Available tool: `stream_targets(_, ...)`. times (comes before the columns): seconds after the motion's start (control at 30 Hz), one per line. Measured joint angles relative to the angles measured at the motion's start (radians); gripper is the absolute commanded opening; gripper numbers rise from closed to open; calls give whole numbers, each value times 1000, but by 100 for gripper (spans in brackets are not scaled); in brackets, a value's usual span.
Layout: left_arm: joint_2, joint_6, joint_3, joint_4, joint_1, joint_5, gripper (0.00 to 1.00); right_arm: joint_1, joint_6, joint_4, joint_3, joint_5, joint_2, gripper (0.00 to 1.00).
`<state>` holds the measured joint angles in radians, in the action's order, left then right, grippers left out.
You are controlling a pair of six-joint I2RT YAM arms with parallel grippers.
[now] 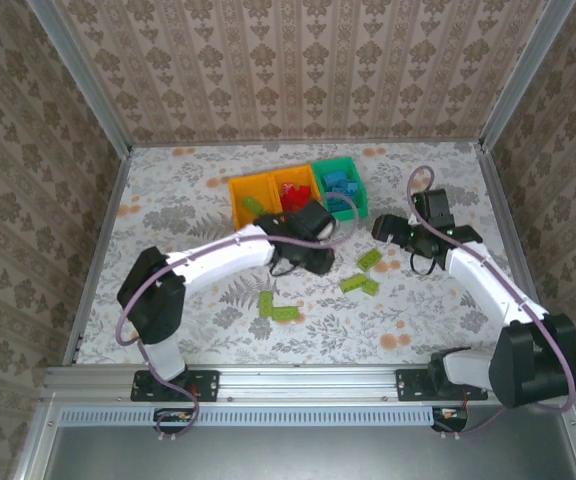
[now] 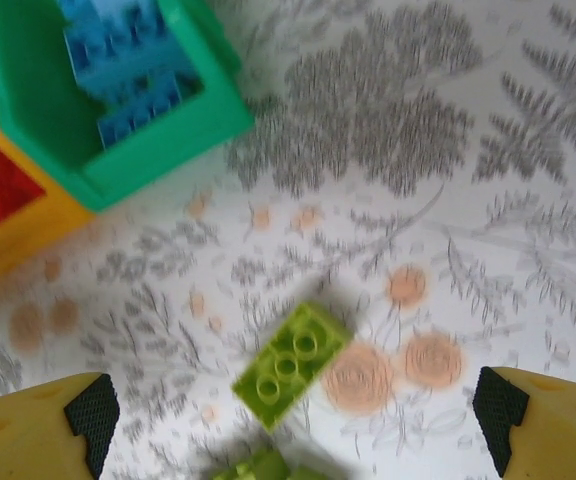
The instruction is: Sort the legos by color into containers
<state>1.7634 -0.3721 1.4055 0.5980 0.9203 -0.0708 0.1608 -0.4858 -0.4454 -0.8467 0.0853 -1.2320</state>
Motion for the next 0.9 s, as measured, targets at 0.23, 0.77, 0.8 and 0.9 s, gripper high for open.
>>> stream_targets(0.23,124,49,206,5,-201,-48,25,156,-127,-14,188,-49,101,90)
stream_targets(0.77,462,108,593,66,-359,-95,38,224,-359,68,232,-119,-3,93)
stream_targets(0.8,468,106,595,65,-362,-95,41,224,-368,75,214,-124,-29,93)
stream_targets(0.9,481,102,597,67,-373,-94,63,224,-389,88,153,-135,-104,91)
